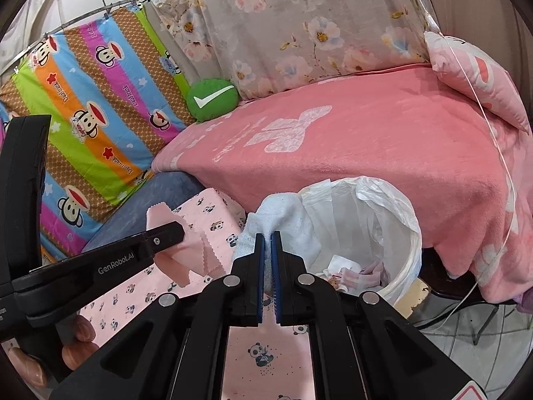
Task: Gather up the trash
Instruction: 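Carry the pink cloth and light blue sock with both grippers over the bin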
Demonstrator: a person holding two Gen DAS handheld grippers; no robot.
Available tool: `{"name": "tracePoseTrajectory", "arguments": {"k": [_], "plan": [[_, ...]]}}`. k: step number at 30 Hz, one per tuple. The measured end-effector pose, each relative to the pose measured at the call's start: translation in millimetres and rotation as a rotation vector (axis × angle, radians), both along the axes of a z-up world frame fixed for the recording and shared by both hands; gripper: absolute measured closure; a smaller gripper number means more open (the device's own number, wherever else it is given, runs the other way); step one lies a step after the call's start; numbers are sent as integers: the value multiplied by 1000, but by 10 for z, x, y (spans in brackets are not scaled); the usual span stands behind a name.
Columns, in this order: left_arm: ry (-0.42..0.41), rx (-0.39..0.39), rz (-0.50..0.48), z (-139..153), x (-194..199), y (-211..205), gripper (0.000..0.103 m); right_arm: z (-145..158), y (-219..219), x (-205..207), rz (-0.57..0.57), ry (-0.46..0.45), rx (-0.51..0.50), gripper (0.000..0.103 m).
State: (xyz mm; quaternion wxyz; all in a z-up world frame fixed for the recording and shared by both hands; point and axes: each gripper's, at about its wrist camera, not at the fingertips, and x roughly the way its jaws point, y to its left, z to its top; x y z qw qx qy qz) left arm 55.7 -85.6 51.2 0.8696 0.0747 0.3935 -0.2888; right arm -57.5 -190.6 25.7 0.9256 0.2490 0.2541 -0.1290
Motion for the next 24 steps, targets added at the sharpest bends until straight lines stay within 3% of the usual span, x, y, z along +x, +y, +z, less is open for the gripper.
{"name": "tracePoseTrajectory", "arguments": {"k": [24], "plan": [[12, 36, -111, -95, -56, -654, 96, -68, -536, -77, -85, 7, 22, 97]]}}
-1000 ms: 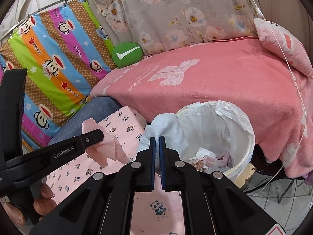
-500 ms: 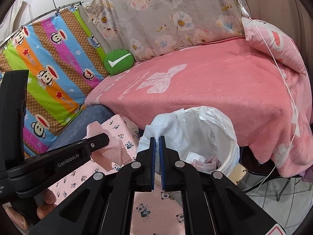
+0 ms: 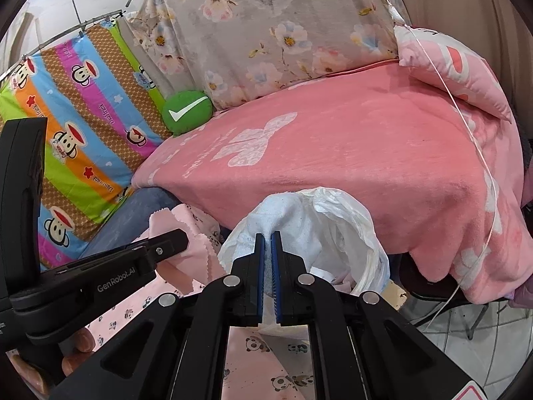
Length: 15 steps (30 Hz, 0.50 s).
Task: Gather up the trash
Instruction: 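Carry the pink cloth and light blue sock with both grippers over the bin, then open the left gripper to drop the pink cloth while the right gripper releases the sock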
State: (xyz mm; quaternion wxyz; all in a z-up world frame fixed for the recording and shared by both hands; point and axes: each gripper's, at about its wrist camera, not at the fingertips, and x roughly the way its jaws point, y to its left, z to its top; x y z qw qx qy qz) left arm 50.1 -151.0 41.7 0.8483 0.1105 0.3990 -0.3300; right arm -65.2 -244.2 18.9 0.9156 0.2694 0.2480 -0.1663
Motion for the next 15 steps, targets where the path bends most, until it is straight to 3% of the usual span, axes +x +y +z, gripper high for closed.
{"name": "tracePoseTrajectory", "arguments": {"k": [15], "plan": [[29, 0, -12, -126, 100, -106, 96, -46, -62, 99, -1, 21, -10, 97]]}}
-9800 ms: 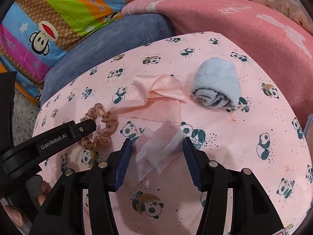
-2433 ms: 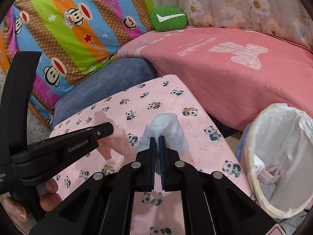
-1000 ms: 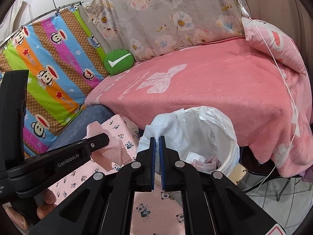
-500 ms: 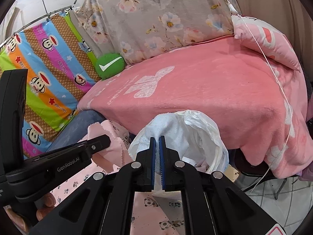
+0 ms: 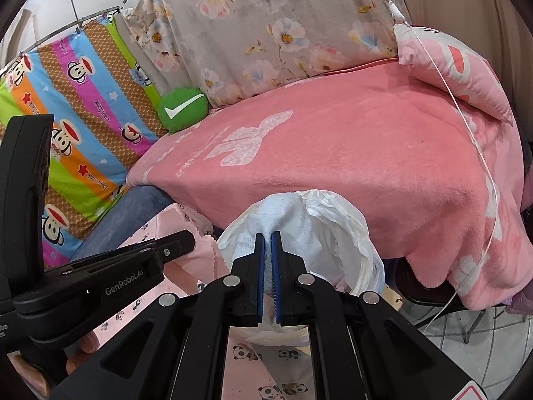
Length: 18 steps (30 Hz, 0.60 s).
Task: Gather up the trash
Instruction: 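Open the left gripper to drop the pink cloth while the right gripper releases the sock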
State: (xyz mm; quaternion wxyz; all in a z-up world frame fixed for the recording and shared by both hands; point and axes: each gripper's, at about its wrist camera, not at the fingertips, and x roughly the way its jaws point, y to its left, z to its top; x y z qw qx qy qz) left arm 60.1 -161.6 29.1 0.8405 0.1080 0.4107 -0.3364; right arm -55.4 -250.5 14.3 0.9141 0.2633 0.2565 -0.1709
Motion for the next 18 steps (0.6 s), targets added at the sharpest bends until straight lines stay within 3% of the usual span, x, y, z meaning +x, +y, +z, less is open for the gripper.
{"name": "tracePoseTrajectory", "arguments": {"k": [10, 15, 18], "plan": [[42, -22, 6, -114, 200, 7, 94, -75, -58, 228, 18, 37, -3, 96], [46, -57, 54, -150, 253, 125, 49, -95, -67, 342, 21, 36, -3, 91], [11, -41, 66, -129, 250, 171, 44, -102, -52, 414, 29, 49, -14, 88]]}}
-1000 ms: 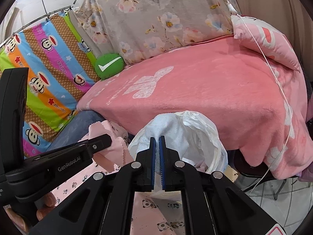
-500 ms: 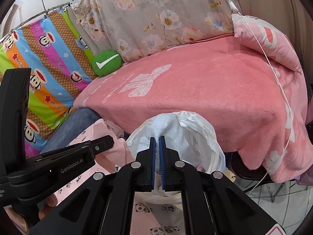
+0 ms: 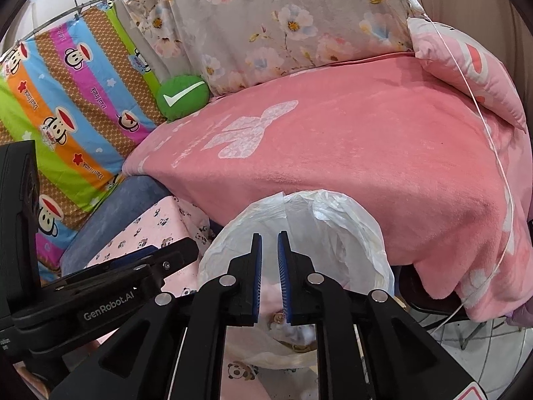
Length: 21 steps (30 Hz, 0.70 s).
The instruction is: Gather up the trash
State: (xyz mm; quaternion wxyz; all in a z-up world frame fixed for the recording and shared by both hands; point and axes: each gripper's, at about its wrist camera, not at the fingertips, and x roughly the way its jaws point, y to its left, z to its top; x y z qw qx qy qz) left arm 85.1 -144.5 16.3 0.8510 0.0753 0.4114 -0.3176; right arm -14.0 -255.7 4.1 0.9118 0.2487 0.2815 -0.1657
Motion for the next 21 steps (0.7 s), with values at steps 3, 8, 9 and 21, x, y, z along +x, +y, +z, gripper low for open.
{"name": "tracePoseTrajectory", "arguments": {"k": [3, 8, 9, 21], "plan": [[-18, 15, 20, 14, 2, 71, 44, 13, 48, 11, 9, 5, -12, 81], [-39, 54, 65, -2, -28, 204, 44, 45, 139, -7, 18, 39, -48, 70], [-45, 64, 77, -12, -36, 243, 44, 44, 162, -22, 19, 46, -52, 68], [-88, 117, 192, -20, -189, 595, 25, 8, 423, -227, 14, 114, -117, 53]]}}
